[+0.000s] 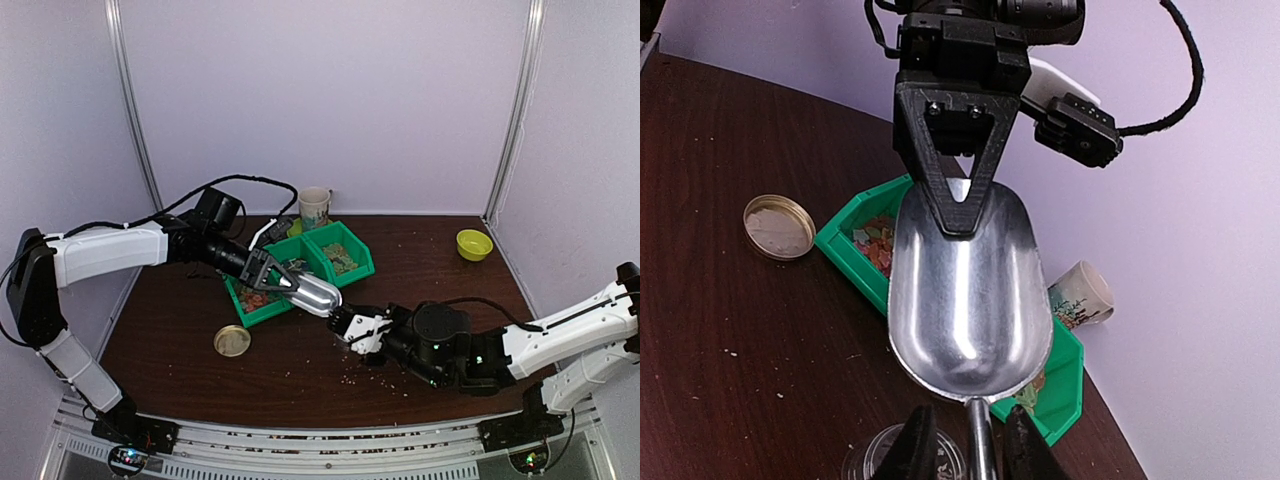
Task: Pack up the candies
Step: Pass from the left arm to the right, then adjust the plate at the center of the board.
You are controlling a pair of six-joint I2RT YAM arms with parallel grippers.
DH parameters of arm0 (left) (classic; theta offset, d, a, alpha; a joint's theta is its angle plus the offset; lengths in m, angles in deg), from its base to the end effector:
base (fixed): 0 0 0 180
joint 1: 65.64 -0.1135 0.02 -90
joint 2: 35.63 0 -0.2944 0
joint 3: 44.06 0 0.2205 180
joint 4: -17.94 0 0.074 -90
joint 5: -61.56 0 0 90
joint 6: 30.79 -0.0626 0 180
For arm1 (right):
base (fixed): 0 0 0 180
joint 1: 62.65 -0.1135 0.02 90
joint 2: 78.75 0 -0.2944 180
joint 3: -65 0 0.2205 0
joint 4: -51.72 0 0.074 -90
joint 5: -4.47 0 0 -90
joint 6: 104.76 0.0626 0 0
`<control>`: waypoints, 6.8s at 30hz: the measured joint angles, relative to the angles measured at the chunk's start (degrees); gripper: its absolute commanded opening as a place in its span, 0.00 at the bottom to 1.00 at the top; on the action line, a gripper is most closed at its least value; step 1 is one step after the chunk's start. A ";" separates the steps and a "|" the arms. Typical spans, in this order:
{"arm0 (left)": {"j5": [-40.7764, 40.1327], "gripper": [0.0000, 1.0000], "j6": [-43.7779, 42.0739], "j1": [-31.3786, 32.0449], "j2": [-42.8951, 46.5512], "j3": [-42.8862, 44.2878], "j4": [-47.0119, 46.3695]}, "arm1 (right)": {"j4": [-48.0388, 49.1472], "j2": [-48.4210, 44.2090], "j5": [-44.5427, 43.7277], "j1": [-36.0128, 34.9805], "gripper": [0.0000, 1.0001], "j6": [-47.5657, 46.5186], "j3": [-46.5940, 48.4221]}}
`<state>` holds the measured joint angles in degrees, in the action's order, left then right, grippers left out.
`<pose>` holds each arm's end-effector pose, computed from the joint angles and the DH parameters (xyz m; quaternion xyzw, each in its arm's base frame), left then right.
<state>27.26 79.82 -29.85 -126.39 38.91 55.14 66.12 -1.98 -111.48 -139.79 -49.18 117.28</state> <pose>0.2290 -0.2289 0.3007 0.2851 0.7861 -0.5403 0.0943 0.0894 0.2684 0.2859 -0.5366 0.5393 0.0676 0.6455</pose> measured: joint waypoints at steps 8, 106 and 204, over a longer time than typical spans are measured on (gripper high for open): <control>0.70 0.00 -0.39 0.00 0.00 0.00 0.00 | -0.66 -0.04 1.68 1.29 0.20 1.70 0.02; -0.92 0.97 -1.38 -0.70 1.33 0.02 0.13 | -7.74 -6.99 12.96 4.44 0.00 10.14 1.64; -44.44 0.98 -8.28 -18.95 -2.27 24.17 6.64 | -31.52 -17.53 11.61 13.70 0.00 36.46 3.74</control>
<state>-17.17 71.53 -48.80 -128.67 63.08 61.79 34.61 -19.50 -99.88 -126.09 -12.72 121.01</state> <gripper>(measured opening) 0.978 0.078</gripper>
